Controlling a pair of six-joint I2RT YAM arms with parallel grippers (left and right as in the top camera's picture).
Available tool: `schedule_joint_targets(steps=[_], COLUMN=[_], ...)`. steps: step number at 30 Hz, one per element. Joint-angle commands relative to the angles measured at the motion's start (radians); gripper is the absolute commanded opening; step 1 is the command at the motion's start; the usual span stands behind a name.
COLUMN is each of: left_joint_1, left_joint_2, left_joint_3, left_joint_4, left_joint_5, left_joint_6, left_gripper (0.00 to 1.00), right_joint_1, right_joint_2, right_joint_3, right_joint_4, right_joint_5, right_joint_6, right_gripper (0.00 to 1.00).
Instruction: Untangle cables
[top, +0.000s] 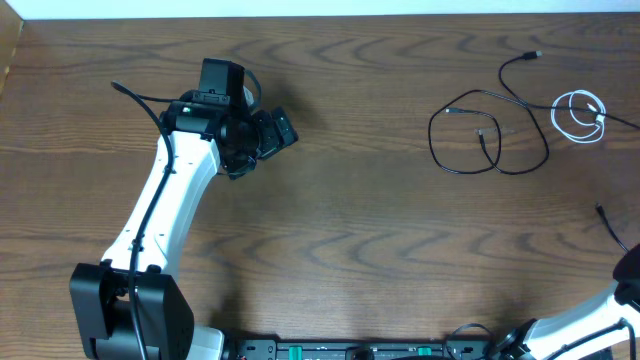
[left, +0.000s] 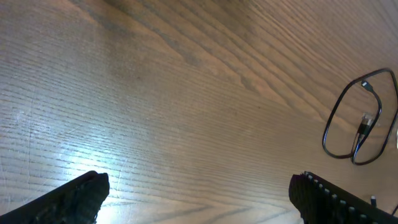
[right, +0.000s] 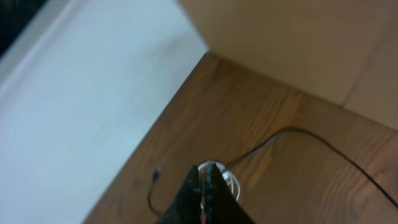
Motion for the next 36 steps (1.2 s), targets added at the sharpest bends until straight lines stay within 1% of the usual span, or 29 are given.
schedule_joint_targets(steps=[1, 5, 7, 8, 12, 18, 22, 28, 33, 36], left_joint_1=[0.002, 0.002, 0.002, 0.002, 0.002, 0.002, 0.002, 0.002, 0.002, 0.002], left_joint_2=[0.006, 0.006, 0.006, 0.006, 0.006, 0.006, 0.006, 0.006, 0.006, 0.006], left_joint_3=[0.012, 0.012, 0.012, 0.012, 0.012, 0.012, 0.012, 0.012, 0.012, 0.012], left_joint_4=[-0.002, -0.002, -0.002, -0.002, -0.002, -0.002, -0.002, -0.002, -0.002, -0.002], left_joint_5=[-0.014, -0.014, -0.014, -0.014, -0.014, -0.014, -0.014, -0.014, -0.014, -0.014], left_joint_6=[-0.005, -0.005, -0.005, -0.005, -0.005, -0.005, -0.005, -0.005, -0.005, -0.005], left_gripper=[0.98, 0.98, 0.98, 0.98, 0.98, 0.98, 0.98, 0.98, 0.98, 0.98], right_joint_1=[0.083, 0.194, 0.254, 0.283, 0.394, 0.541, 0.593, 0.705, 0.777, 0.814], right_joint_2=[0.034, 0.054, 0.065, 0.072, 0.105, 0.189, 0.255, 0.371, 0.443, 0.483], right_joint_3=[0.011, 0.01, 0.01, 0.009, 0.009, 0.009, 0.009, 0.0, -0.004, -0.004], right_joint_4=[-0.042, -0.122, -0.159, -0.179, -0.25, -0.363, -0.419, -0.451, -0.451, -0.451], right_joint_5=[-0.058, -0.058, -0.059, -0.059, -0.058, -0.05, -0.051, -0.038, 0.045, 0.078], right_joint_6=[-0.151, -0.283, -0.346, -0.375, -0.473, -0.593, -0.619, -0.62, -0.526, -0.429], right_gripper=[0.11, 0.36, 0.44, 0.45, 0.49, 0.49, 0.51, 0.54, 0.54, 0.52])
